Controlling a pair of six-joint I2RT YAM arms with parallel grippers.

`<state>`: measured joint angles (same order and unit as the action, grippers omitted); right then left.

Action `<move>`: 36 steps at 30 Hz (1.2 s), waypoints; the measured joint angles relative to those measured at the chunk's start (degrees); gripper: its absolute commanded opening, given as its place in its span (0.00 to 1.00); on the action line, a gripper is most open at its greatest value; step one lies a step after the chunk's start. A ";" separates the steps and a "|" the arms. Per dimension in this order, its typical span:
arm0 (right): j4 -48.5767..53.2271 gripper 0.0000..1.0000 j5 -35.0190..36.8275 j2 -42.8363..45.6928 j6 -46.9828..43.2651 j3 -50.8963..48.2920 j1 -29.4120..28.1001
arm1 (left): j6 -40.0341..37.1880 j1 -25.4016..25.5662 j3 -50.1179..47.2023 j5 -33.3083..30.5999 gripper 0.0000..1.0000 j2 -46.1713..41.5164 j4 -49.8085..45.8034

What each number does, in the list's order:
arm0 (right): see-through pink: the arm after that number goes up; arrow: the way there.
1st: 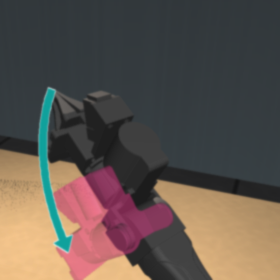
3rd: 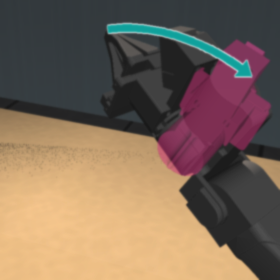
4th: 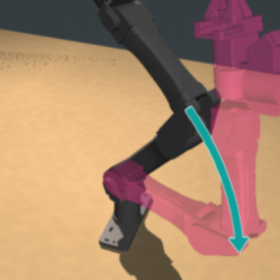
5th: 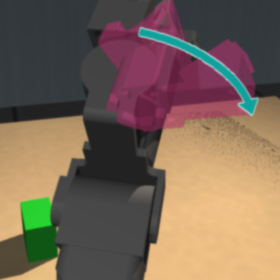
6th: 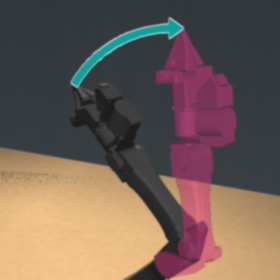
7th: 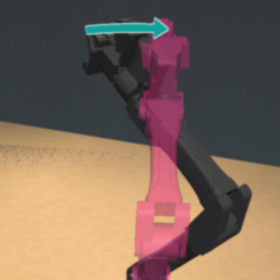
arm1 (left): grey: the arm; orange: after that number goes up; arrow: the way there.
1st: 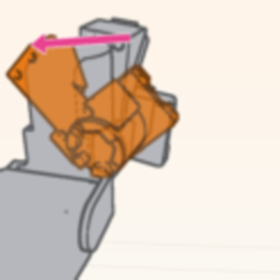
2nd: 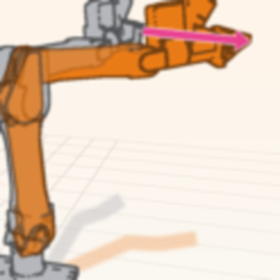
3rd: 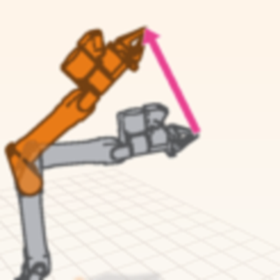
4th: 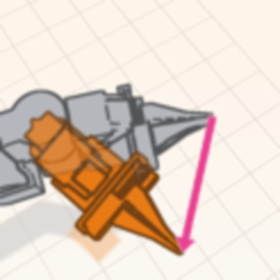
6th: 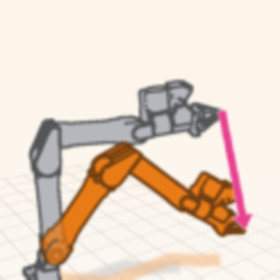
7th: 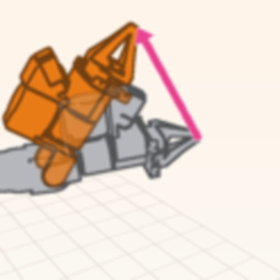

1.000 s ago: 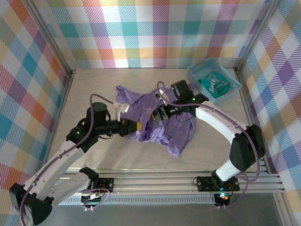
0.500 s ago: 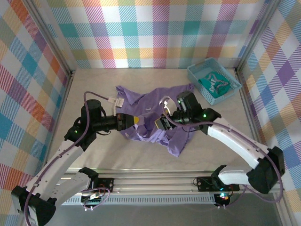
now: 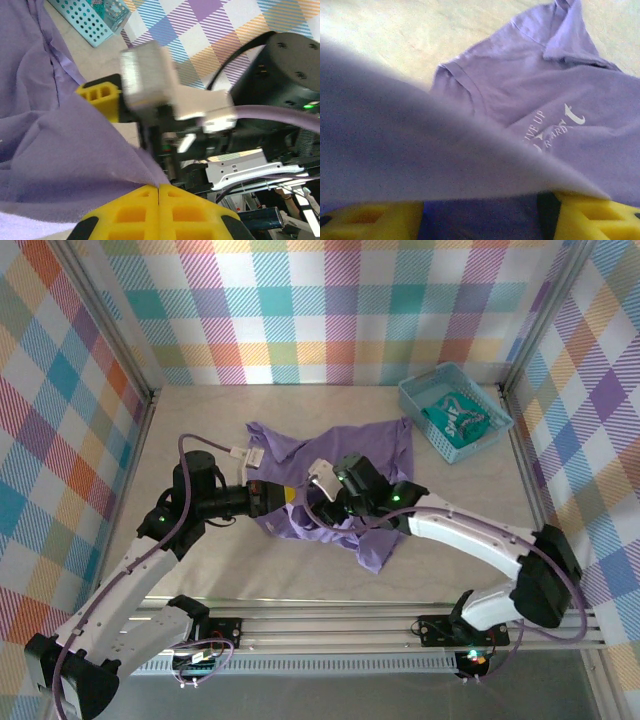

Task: Fold the inside-out t-shirt

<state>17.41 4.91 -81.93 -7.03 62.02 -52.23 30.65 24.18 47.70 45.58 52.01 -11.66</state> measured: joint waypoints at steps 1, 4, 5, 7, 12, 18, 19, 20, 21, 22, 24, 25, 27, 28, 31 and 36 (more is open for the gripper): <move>-0.39 0.36 1.03 -0.98 0.07 0.00 0.00 | 0.00 0.00 -0.02 -0.04 0.00 0.00 0.00; -1.09 0.12 2.71 -1.92 0.33 -0.04 0.00 | -0.02 -0.15 -0.02 -0.42 0.00 0.00 -0.24; -1.53 0.07 2.69 -1.68 0.46 -0.04 0.00 | -0.02 -0.35 -0.02 -0.76 0.00 -0.02 -0.39; -2.78 0.00 0.98 -0.50 0.46 -0.42 0.09 | -0.26 -0.96 -0.02 -2.80 0.00 -0.07 -1.07; -4.63 0.00 -9.62 4.83 3.23 -1.90 1.84 | -1.64 -1.81 -0.02 -10.45 0.00 0.02 -5.70; -8.02 0.00 -25.33 9.03 8.90 -4.22 7.61 | -2.38 -1.90 0.00 -17.79 0.00 0.50 -8.39; -8.66 0.00 -27.87 9.22 9.90 -4.63 8.57 | -2.58 -1.90 0.02 -18.97 0.00 0.72 -8.83; -9.25 0.00 -29.92 9.29 10.93 -5.01 9.38 | -2.69 -1.90 0.02 -19.89 0.00 0.83 -9.20; -10.14 0.00 -32.35 9.29 12.15 -5.51 10.27 | -2.89 -1.90 0.02 -21.03 0.00 0.94 -9.62; -11.26 0.00 -34.49 9.29 13.29 -6.14 11.04 | -3.10 -1.90 0.02 -22.32 0.00 0.94 -10.01; -13.29 0.00 -38.36 9.29 15.72 -7.32 12.50 | -3.32 -1.90 0.02 -25.16 0.00 0.74 -11.02; -14.84 0.00 -40.06 9.35 17.16 -8.13 13.29 | -3.50 -1.90 0.02 -26.91 0.00 0.52 -11.56; -17.66 0.00 -42.40 9.70 19.89 -9.79 14.71 | -4.00 -1.90 -0.20 -30.47 0.00 -0.35 -12.74; -19.10 0.00 -43.23 9.97 21.29 -10.71 15.34 | -4.39 -1.90 -0.55 -32.04 0.00 -1.03 -13.38; -23.26 0.00 -43.95 10.36 25.03 -12.57 16.52 | -5.07 -1.90 -2.60 -33.55 0.00 -2.71 -14.23; -29.51 0.00 -43.71 9.55 30.29 -13.64 16.92 | -4.50 -1.81 -9.84 -25.44 0.13 -2.62 -10.32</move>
<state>-12.10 -38.81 -72.38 23.27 48.38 -35.31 26.15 22.37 37.87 20.14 49.39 -21.98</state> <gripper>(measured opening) 0.041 0.089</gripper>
